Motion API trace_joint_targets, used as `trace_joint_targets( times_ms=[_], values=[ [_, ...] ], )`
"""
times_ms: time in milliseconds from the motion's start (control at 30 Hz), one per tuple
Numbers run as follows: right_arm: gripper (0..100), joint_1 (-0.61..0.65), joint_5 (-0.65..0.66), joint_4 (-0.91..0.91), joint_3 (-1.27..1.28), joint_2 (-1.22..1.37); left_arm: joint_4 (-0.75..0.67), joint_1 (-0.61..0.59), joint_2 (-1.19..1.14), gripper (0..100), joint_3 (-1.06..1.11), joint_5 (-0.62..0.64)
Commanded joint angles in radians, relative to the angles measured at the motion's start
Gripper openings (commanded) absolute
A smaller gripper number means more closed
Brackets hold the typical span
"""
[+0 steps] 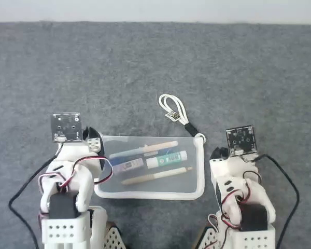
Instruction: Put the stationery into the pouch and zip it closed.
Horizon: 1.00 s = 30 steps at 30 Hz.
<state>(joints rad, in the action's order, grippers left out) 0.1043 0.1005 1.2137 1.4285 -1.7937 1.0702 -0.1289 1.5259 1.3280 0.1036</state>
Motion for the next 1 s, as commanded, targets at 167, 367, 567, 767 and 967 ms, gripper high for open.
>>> trace_joint_targets(
  times_ms=[167,367,567,767,967],
  values=[
    [1.9,-0.005,0.015,0.004,0.212,-0.022,-0.155,0.000,0.017,1,0.094,0.018],
    [1.7,-0.004,0.015,0.010,0.256,-0.022,-0.204,0.005,0.017,1,0.165,-0.037],
    [1.7,-0.013,0.014,0.097,0.256,-0.021,-0.203,0.005,0.017,1,0.242,-0.146],
    [1.8,-0.024,0.012,0.097,0.256,-0.021,-0.204,0.005,0.017,1,0.363,-0.155],
    [1.8,-0.022,0.012,0.097,0.256,-0.021,-0.201,-0.005,0.017,1,0.363,-0.155]
  ],
)
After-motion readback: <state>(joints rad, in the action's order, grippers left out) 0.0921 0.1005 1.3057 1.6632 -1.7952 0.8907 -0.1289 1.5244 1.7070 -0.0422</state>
